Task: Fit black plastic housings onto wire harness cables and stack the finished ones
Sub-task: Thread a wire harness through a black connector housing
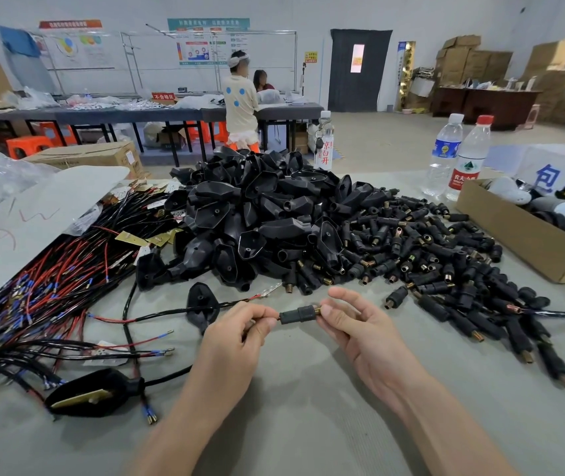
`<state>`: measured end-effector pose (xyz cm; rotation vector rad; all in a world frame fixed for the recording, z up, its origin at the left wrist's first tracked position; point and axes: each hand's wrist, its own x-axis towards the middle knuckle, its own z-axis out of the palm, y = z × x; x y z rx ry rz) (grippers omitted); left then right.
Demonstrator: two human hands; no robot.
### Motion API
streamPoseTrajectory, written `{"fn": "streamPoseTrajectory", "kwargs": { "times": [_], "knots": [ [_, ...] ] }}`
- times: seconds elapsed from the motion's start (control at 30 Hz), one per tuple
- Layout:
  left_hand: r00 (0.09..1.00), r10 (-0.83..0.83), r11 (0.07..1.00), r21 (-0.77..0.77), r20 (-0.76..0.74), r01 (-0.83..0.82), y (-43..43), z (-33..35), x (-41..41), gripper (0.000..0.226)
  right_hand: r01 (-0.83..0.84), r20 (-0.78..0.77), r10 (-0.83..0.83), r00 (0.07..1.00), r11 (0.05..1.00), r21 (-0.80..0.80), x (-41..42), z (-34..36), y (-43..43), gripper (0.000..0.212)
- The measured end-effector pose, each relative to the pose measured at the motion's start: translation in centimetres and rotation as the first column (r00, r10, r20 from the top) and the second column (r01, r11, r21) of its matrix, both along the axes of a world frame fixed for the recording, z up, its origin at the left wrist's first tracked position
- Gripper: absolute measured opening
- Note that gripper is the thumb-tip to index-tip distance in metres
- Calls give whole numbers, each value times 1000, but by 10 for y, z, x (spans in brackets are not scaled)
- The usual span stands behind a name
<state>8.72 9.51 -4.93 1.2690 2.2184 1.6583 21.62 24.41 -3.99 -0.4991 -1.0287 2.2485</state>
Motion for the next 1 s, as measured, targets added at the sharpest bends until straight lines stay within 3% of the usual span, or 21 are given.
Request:
{"fn": "streamPoseTrajectory", "kwargs": {
  "times": [0.17,0.27,0.37,0.57,0.73,1.0],
  "knots": [
    [1000,4,1000,2,-1,-4,1,0,2,28,7,-32,-8,999,999,-43,-1,0,0,36],
    [995,-38,999,-41,-96,34,1,1,9,31,22,-28,-24,999,997,-71,0,1,1,38],
    [978,-61,996,-77,-199,47,0,1,13,23,45,0,-45,999,999,-31,1,2,0,40],
    [964,-139,982,-157,-225,104,-3,2,15,29,51,48,-57,997,993,109,4,2,-1,39],
    [967,-58,987,-161,-248,17,-2,-3,13,13,58,94,-84,992,967,249,7,7,-3,34],
    [950,-39,967,-250,-309,-42,-5,1,12,17,188,77,-205,976,964,187,10,8,8,20]
  ]
}}
